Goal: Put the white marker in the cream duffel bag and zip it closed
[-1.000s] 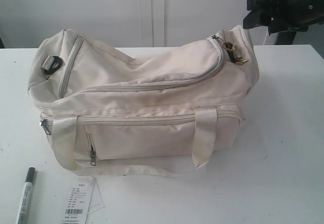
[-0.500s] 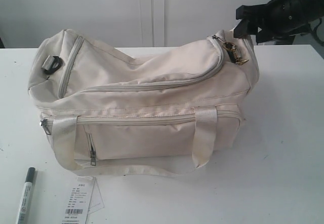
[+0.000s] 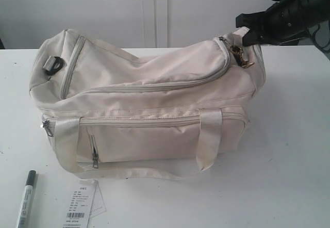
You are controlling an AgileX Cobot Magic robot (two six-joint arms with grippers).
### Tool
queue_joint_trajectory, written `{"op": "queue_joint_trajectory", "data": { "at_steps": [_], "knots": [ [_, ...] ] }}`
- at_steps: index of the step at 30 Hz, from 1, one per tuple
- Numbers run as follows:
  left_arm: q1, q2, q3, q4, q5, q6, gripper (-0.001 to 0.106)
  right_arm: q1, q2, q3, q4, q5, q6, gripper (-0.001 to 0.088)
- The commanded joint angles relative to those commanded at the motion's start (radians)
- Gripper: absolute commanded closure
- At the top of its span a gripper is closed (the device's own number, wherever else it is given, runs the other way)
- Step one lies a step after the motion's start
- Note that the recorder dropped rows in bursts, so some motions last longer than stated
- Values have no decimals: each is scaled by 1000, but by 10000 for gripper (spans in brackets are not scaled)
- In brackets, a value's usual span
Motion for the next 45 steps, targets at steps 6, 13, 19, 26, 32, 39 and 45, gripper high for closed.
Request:
{"op": "queue_joint_trajectory", "data": {
  "at_steps": [6, 13, 19, 26, 32, 39, 45],
  "knots": [
    [0, 0, -1, 9, -26, -66, 1053, 0, 0, 0, 19, 13, 0, 868],
    [0, 40, -213, 67, 212, 107, 1053, 0, 0, 0, 19, -4, 0, 868],
    [0, 271, -382, 17, 425, 344, 1053, 0, 0, 0, 19, -4, 0, 868],
    [0, 440, -489, -272, 468, 735, 1053, 0, 0, 0, 19, -4, 0, 868],
    [-2, 558, -559, -519, 484, 963, 1053, 0, 0, 0, 19, -5, 0, 868],
    [-100, 685, -629, -718, 499, 1230, 1053, 0, 0, 0, 19, -5, 0, 868],
    [-198, 809, -698, -718, 520, 1259, 1053, 0, 0, 0, 19, -5, 0, 868]
  ]
}}
